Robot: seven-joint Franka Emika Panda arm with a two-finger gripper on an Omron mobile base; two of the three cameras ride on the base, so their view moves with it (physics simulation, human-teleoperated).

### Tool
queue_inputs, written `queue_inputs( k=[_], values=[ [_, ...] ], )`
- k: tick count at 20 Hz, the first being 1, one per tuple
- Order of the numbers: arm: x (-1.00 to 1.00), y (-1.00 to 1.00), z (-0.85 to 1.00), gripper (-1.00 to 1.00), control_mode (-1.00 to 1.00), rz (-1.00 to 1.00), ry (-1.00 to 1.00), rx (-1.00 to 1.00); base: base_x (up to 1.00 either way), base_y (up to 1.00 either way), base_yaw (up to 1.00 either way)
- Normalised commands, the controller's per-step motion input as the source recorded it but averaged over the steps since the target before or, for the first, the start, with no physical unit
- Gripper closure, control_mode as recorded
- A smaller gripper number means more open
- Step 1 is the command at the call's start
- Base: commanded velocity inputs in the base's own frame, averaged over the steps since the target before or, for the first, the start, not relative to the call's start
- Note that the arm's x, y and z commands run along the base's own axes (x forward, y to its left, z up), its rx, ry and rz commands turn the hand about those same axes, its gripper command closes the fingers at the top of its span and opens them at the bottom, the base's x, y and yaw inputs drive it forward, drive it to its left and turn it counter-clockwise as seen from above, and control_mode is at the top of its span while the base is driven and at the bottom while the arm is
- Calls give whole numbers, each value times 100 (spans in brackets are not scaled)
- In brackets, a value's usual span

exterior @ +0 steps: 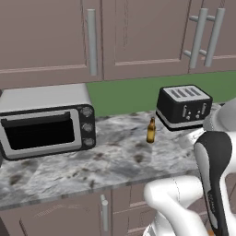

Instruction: Place the beers on the top shelf of the fridge to keep them out of children's reach, and place the banana on lower shelves for easy access.

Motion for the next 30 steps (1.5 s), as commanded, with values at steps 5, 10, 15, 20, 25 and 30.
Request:
queue_inputs(
  k=[5,10,15,20,25,30],
  values=[
    [28,-35,-47,-100,-100,7,-9,8,0,0,0],
    [32,-3,-46,-100,-100,4,-17,5,0,0,0],
    [15,0,-60,-100,-100,5,-30,16,0,0,0],
    [32,0,-24,-100,-100,7,-20,23,0,0,0],
    [44,0,-1,-100,-100,7,-10,22,0,0,0],
    [44,0,0,-100,-100,5,-5,12,0,0,0]
  ],
)
